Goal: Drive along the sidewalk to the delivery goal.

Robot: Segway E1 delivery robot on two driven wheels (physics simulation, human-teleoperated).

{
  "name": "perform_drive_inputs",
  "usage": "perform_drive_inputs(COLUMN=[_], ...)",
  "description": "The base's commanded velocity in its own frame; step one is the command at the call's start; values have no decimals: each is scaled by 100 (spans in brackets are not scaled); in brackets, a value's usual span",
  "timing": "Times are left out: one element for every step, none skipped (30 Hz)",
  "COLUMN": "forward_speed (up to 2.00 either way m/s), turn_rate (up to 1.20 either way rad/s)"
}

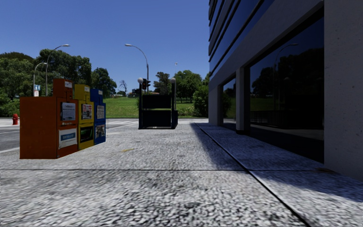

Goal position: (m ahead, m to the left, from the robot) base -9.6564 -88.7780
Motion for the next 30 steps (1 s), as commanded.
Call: perform_drive_inputs(forward_speed=[200,200,200,200,200,200,200,200,200,200,200,200,200,200,200,200,200,200,200,200,200,200,200,200,200,200,200,200,200,200], turn_rate=[0,0,0,0,0,0,0,0,0,0,0,0,0,0,0,0,0,0,0,0,0,0,0,0,0,0,0,0,0,0])
